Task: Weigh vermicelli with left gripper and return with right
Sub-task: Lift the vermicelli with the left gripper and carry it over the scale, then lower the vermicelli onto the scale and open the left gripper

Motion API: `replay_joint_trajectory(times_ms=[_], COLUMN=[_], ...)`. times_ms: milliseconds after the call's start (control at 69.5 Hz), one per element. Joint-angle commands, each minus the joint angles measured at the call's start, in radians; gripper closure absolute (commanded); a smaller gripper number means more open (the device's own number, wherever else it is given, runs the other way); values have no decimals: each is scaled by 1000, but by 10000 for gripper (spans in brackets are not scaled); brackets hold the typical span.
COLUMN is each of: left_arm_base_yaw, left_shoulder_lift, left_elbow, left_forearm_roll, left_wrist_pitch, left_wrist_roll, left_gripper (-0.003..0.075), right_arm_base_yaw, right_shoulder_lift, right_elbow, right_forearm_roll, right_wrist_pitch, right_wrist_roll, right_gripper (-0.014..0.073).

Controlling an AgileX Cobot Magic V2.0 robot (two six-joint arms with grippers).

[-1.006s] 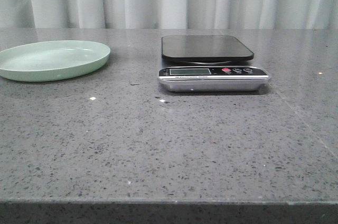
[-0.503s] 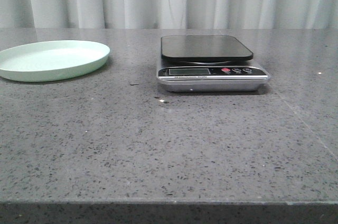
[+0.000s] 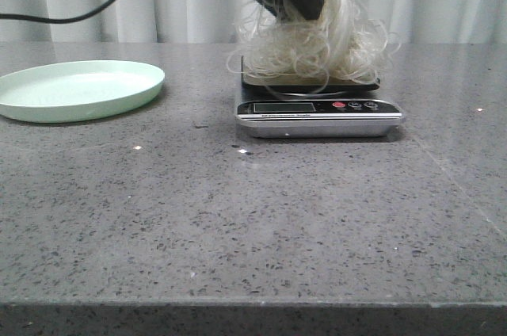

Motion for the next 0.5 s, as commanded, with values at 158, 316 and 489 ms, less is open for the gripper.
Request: replay_joint_trajectory(times_ms=[158,316,489], left_arm_base_yaw=[-7,-7,-7], left_shoulder_lift=[-41,-41,-41], left_elbow=[-37,-37,-37], left_forearm_roll=[20,20,22], left_wrist_pitch=[-84,-77,-59], left_wrist_roll=[0,0,0], left_gripper=[582,581,466], right_arm_base_yaw=[-8,-8,-8], right_shoulder_lift=[-16,-16,-16], right_elbow=[-8,-8,-8], right_forearm_roll=[-9,-9,-9], right_wrist_pitch=[-82,-82,-82], right_wrist_roll=[1,1,1], right_gripper=[442,442,442])
